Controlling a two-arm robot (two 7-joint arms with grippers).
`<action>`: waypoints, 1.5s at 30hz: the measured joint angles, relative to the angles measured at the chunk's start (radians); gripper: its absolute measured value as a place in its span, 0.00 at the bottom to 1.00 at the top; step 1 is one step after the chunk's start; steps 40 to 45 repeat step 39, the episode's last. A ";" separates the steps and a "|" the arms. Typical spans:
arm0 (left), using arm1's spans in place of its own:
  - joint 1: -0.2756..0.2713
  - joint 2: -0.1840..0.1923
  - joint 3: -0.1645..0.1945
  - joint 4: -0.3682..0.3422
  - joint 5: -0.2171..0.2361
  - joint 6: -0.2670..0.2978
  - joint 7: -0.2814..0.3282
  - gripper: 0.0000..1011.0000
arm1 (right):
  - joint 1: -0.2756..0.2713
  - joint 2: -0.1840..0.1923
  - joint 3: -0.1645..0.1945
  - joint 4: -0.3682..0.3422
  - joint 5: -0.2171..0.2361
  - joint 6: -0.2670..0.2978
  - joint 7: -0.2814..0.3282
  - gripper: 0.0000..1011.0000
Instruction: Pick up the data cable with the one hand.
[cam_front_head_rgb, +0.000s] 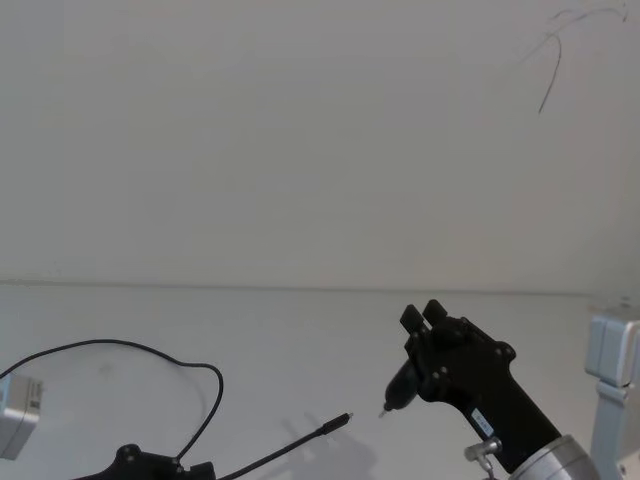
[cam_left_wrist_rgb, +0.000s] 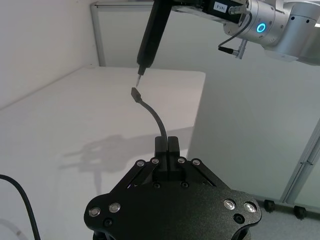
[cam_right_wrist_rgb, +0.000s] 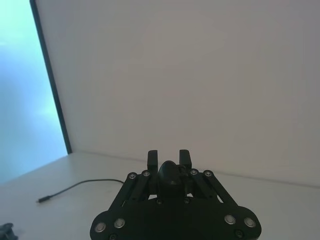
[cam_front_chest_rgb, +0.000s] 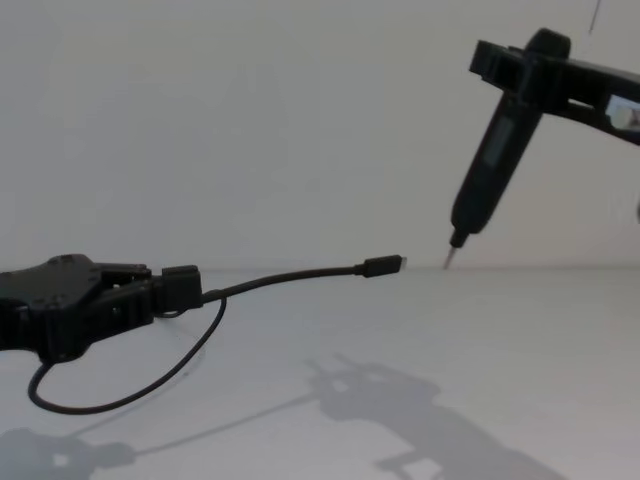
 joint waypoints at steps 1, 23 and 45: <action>0.000 0.000 0.000 0.000 0.000 0.000 0.000 0.03 | 0.002 -0.001 -0.002 0.000 0.002 -0.001 0.003 0.25; 0.002 0.003 -0.002 -0.001 -0.005 -0.002 -0.006 0.03 | 0.018 -0.018 -0.034 0.009 0.056 0.013 0.021 0.25; 0.002 0.003 -0.002 0.000 -0.006 -0.002 -0.006 0.03 | 0.017 -0.012 -0.051 0.016 0.073 0.022 0.023 0.25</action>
